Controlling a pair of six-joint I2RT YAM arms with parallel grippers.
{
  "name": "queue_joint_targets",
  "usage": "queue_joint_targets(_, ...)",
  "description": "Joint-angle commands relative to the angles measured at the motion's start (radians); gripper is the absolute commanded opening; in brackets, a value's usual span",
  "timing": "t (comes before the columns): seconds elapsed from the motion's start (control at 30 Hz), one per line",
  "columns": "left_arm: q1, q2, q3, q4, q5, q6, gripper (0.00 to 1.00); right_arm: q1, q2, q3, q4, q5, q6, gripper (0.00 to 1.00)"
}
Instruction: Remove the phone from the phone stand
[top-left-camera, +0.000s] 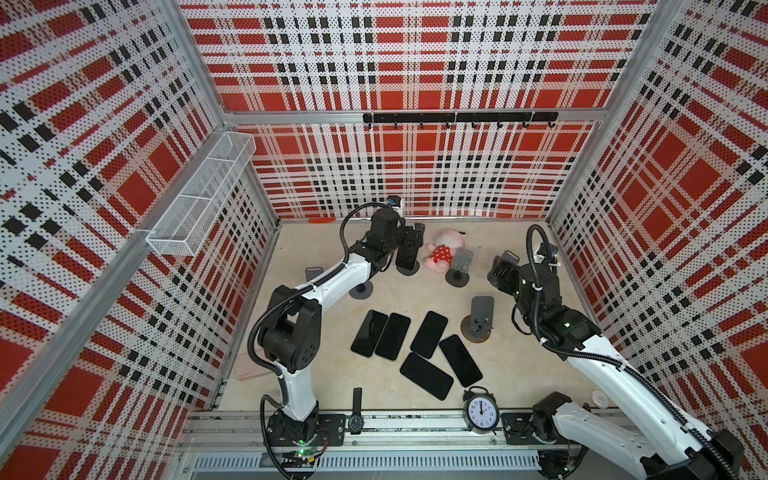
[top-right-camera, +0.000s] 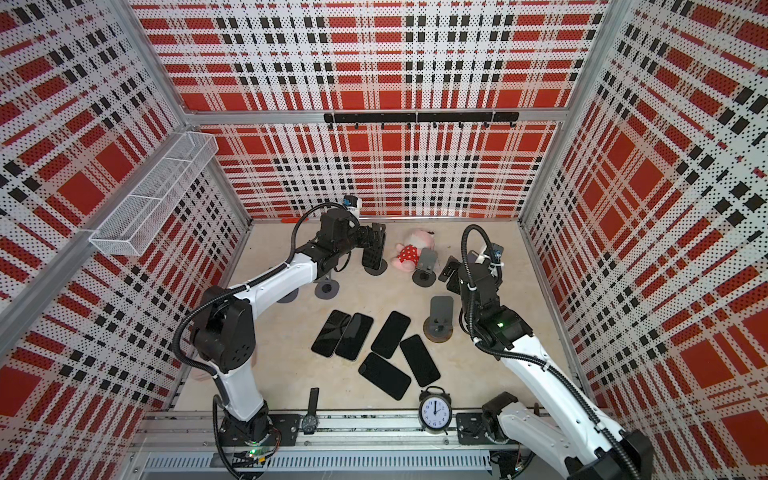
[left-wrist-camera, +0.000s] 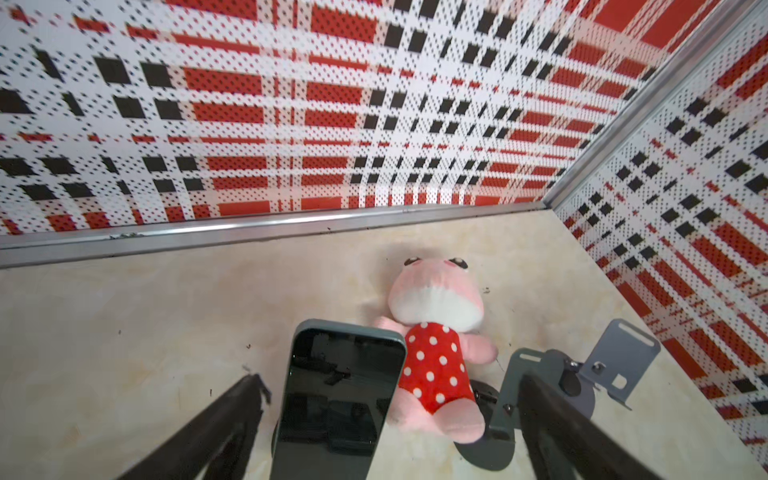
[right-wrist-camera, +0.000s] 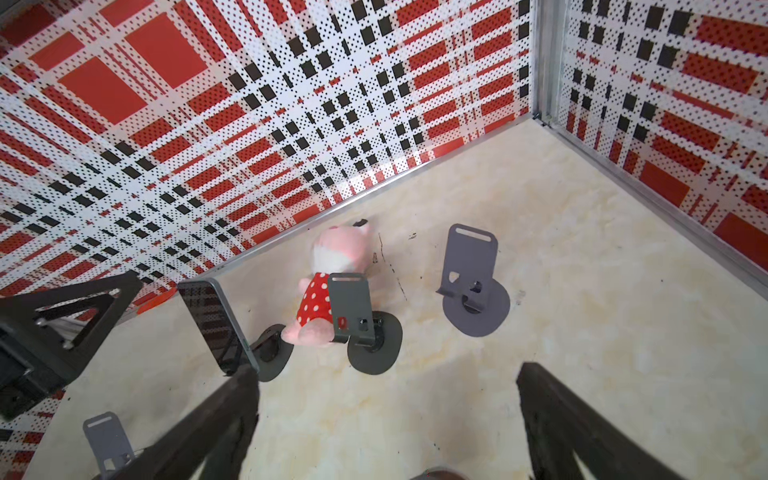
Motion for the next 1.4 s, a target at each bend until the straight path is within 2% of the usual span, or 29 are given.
queue_joint_targets(0.0,0.023,0.043,0.072,-0.110,0.075,0.044,0.98,-0.011,0.007,0.018,0.007,-0.053,0.007,1.00)
queue_joint_targets(0.23,0.050,0.127,0.204,-0.225,0.049,0.151,0.98,-0.018,0.028,0.022,0.002,-0.022,0.014,1.00)
queue_joint_targets(0.3,0.060,0.145,0.219,-0.236,0.103,0.183,0.98,-0.019,0.031,0.022,-0.005,-0.012,0.012,1.00)
queue_joint_targets(0.37,0.076,0.167,0.233,-0.236,0.202,0.189,0.98,-0.021,0.032,0.018,-0.003,-0.003,0.014,1.00)
queue_joint_targets(0.47,0.080,0.204,0.262,-0.241,0.252,0.191,0.98,-0.026,0.040,0.028,-0.012,-0.018,0.016,1.00)
queue_joint_targets(1.03,0.082,0.275,0.318,-0.284,0.192,0.246,0.98,-0.030,0.075,0.043,-0.022,-0.049,0.021,1.00)
queue_joint_targets(1.37,0.075,0.329,0.406,-0.365,0.160,0.299,0.99,-0.032,0.082,0.054,-0.025,-0.069,0.019,1.00)
